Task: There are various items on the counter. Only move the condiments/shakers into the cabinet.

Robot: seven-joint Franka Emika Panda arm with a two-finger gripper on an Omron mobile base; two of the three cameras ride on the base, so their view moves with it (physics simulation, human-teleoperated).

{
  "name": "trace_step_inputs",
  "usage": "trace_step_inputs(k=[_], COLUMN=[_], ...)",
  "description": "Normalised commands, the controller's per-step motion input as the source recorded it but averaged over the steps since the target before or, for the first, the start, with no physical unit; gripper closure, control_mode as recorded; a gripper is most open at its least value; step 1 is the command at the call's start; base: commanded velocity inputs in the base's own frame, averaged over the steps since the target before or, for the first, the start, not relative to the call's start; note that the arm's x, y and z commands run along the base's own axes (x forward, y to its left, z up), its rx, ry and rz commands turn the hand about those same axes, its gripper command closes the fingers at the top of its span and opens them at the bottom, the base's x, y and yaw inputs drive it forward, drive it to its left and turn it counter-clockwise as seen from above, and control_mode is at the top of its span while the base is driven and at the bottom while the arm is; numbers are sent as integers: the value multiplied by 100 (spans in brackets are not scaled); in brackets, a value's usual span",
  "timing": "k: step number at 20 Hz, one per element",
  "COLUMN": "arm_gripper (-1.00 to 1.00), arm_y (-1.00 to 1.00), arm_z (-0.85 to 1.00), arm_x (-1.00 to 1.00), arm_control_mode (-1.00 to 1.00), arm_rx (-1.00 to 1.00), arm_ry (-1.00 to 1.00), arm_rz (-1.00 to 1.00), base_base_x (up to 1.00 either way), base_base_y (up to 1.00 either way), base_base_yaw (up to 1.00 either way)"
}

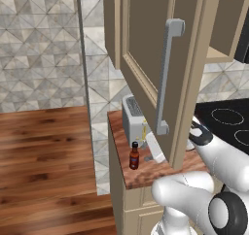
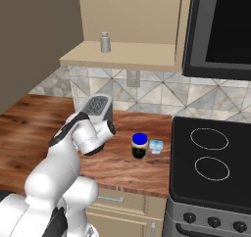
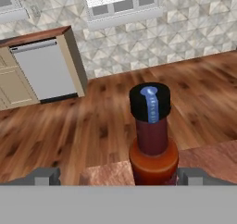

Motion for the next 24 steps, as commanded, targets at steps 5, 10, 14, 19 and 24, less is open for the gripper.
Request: trace_step_inputs(k=[5, 10, 14, 19, 24], arm_gripper=[-100, -100, -100, -100, -100], arm_y=[2, 4, 7, 6, 10], arm_z=[-4, -4, -3, 0, 0], arm_x=[22, 7, 0, 0, 0], arm_control_mode=[-100, -100, -100, -100, -100], arm_rx=[0, 0, 0, 0, 0], arm_ry=[0, 0, 0, 0, 0], arm_rz=[0, 0, 0, 0, 0], base_base_x=[0, 0, 0, 0, 0], base_base_y=[0, 0, 0, 0, 0], base_base_yaw=[0, 0, 0, 0, 0])
